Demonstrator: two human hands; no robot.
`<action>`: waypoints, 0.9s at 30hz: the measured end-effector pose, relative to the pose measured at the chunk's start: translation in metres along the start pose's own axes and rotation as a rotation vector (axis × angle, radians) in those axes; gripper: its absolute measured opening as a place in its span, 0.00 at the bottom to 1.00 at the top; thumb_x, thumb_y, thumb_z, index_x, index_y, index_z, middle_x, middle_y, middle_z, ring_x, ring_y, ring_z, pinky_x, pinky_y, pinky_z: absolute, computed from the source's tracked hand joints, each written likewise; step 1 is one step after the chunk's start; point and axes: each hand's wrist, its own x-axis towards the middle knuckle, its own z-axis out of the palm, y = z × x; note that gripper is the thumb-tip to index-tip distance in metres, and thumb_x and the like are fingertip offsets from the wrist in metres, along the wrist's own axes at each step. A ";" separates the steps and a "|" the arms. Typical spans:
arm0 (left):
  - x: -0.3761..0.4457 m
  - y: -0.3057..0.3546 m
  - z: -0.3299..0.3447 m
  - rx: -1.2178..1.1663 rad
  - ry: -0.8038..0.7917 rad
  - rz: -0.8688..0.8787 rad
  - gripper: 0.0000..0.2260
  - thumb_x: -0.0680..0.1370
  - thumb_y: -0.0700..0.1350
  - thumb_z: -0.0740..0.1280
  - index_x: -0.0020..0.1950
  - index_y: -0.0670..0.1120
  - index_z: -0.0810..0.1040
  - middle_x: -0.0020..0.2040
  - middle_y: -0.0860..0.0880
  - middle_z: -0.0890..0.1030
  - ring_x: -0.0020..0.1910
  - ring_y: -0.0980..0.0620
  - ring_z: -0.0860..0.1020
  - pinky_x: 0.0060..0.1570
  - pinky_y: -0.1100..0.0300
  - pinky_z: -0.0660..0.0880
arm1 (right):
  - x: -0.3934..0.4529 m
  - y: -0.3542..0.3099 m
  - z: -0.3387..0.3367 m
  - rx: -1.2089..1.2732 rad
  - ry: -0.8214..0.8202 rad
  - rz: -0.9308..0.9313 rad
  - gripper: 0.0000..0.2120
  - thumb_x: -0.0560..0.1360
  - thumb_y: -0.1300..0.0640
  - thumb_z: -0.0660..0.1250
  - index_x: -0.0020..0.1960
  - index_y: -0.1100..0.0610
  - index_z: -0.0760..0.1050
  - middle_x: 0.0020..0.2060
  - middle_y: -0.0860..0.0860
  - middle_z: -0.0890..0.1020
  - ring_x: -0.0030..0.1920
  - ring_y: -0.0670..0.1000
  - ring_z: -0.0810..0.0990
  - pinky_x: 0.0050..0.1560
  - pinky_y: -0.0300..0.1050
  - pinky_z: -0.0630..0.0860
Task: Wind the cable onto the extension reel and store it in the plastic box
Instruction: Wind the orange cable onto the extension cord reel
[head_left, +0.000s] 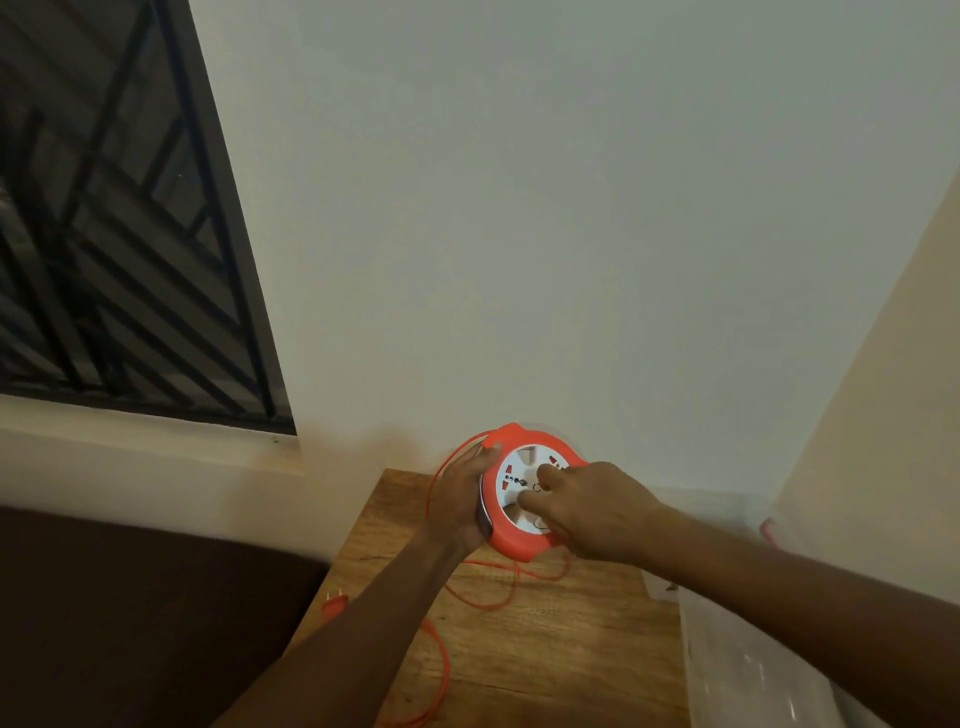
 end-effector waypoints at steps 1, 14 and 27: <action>0.000 0.001 0.000 -0.011 -0.012 -0.007 0.17 0.81 0.51 0.67 0.65 0.43 0.81 0.59 0.39 0.85 0.54 0.38 0.83 0.55 0.41 0.82 | -0.003 0.007 -0.003 -0.075 -0.044 -0.103 0.23 0.71 0.53 0.74 0.64 0.49 0.74 0.60 0.60 0.79 0.45 0.60 0.84 0.36 0.51 0.81; 0.009 -0.001 0.002 0.014 -0.102 -0.045 0.27 0.75 0.54 0.72 0.69 0.40 0.77 0.62 0.35 0.82 0.56 0.35 0.81 0.60 0.38 0.79 | 0.016 0.049 -0.037 -0.419 -0.233 -0.539 0.29 0.68 0.56 0.79 0.66 0.46 0.74 0.68 0.56 0.72 0.46 0.58 0.83 0.31 0.43 0.73; 0.009 0.002 0.005 0.029 -0.163 -0.112 0.18 0.81 0.52 0.66 0.66 0.42 0.79 0.54 0.39 0.85 0.48 0.41 0.84 0.53 0.45 0.81 | 0.025 0.055 -0.045 -0.380 -0.170 -0.643 0.42 0.66 0.56 0.80 0.73 0.42 0.62 0.62 0.58 0.73 0.50 0.59 0.80 0.34 0.46 0.77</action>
